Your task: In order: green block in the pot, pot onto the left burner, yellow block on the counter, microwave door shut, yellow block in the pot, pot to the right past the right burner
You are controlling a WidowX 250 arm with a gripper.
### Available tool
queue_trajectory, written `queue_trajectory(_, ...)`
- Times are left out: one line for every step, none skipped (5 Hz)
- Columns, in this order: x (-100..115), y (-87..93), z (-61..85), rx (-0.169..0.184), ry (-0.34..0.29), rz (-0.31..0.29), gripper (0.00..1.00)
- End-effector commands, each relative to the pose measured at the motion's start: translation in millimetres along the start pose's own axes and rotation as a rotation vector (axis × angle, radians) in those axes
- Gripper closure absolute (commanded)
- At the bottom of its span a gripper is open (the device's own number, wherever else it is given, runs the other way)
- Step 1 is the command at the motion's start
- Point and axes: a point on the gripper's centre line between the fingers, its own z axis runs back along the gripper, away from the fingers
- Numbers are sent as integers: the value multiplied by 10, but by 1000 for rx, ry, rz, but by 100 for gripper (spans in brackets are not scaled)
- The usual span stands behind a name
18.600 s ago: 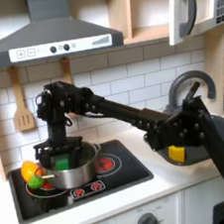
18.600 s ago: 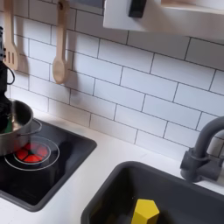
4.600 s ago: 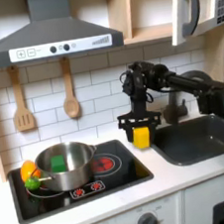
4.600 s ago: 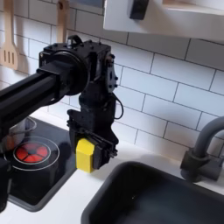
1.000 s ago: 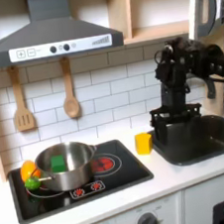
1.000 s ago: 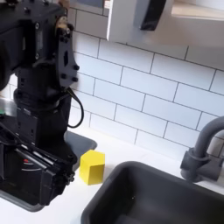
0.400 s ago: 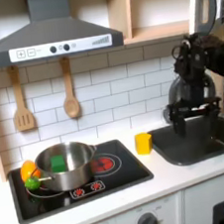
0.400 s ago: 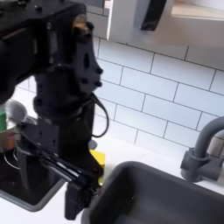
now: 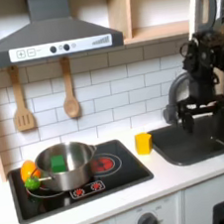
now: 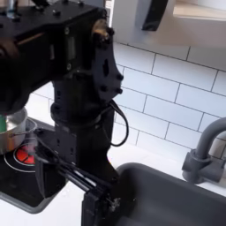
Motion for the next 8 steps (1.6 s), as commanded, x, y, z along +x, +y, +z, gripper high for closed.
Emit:
queue_trajectory(77,-101,35,-13,-19,-15,0)
queue_trajectory(151,-62,5,-15,-17,3,0)
queue_trajectory(244,-49,-9,-12,-20,-8,0)
queue_trajectory(321,-51,-19,-12,-22,-15,0)
queue_trajectory(418,-37,-9,-13,-30,-6,0)
queue_trajectory(486,62,-8,-7,-34,33,0)
queue_trajectory(565,132,2,-1,-45,56,0)
queue_trajectory(636,195,-9,5,-44,69,0)
